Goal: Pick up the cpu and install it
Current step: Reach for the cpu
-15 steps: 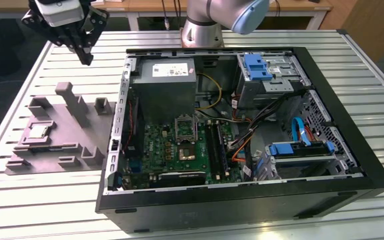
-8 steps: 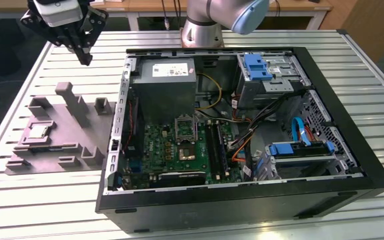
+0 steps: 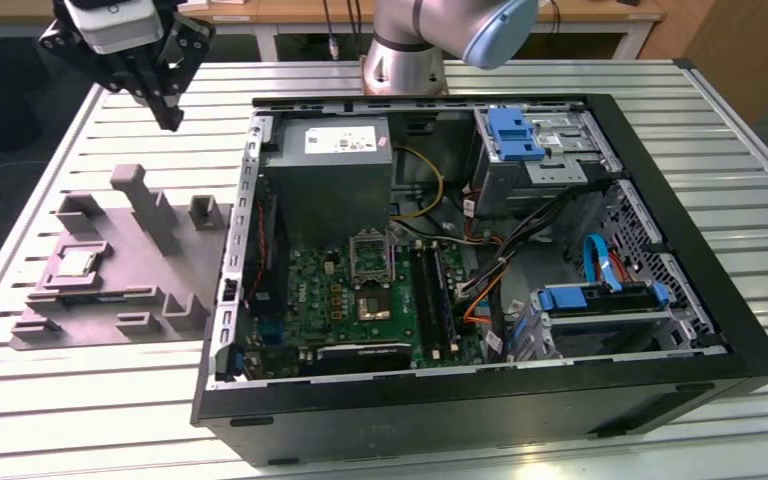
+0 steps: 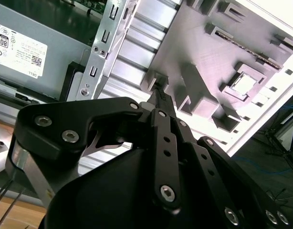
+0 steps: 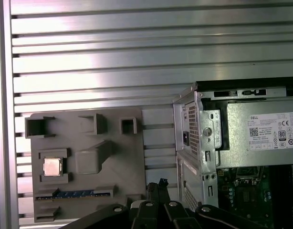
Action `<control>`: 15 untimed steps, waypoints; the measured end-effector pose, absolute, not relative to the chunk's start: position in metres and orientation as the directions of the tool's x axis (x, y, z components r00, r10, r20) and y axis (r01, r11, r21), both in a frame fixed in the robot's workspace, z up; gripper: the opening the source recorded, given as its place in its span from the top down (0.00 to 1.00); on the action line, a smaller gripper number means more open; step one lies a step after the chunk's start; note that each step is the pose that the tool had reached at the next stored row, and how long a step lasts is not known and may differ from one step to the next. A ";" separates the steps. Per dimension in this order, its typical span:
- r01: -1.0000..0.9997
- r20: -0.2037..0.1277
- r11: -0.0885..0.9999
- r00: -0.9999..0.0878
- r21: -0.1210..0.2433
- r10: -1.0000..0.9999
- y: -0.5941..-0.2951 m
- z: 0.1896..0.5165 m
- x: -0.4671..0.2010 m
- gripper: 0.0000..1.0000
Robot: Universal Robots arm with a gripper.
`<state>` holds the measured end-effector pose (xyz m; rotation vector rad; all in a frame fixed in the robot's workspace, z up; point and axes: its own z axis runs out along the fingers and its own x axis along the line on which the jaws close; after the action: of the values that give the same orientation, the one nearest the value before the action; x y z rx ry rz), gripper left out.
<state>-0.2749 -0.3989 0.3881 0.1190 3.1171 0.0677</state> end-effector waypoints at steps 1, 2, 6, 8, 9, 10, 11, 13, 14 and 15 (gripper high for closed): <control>0.076 -0.020 0.996 -0.997 0.044 0.077 -0.399 0.388 -0.276 0.89; 0.076 -0.020 0.996 -0.997 0.044 0.077 -0.399 0.388 -0.277 0.89; 0.077 -0.020 0.996 -0.997 0.044 0.078 -0.399 0.388 -0.282 0.89; 0.078 -0.020 0.996 -0.997 0.044 0.079 -0.399 0.388 -0.283 0.89; 0.079 -0.020 0.996 -0.997 0.044 0.080 -0.399 0.388 -0.284 0.89; 0.079 -0.020 0.996 -0.997 0.044 0.080 -0.399 0.388 -0.284 0.89; 0.080 -0.020 0.996 -0.997 0.044 0.081 -0.399 0.388 -0.284 0.89; 0.080 -0.020 0.996 -0.997 0.044 0.081 -0.399 0.388 -0.284 0.89; 0.080 -0.020 0.996 -0.997 0.044 0.081 -0.399 0.388 -0.285 0.89; 0.080 -0.020 0.996 -0.997 0.044 0.081 -0.399 0.388 -0.285 0.89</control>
<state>-0.2851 -0.3989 0.3881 0.1258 3.1169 0.0675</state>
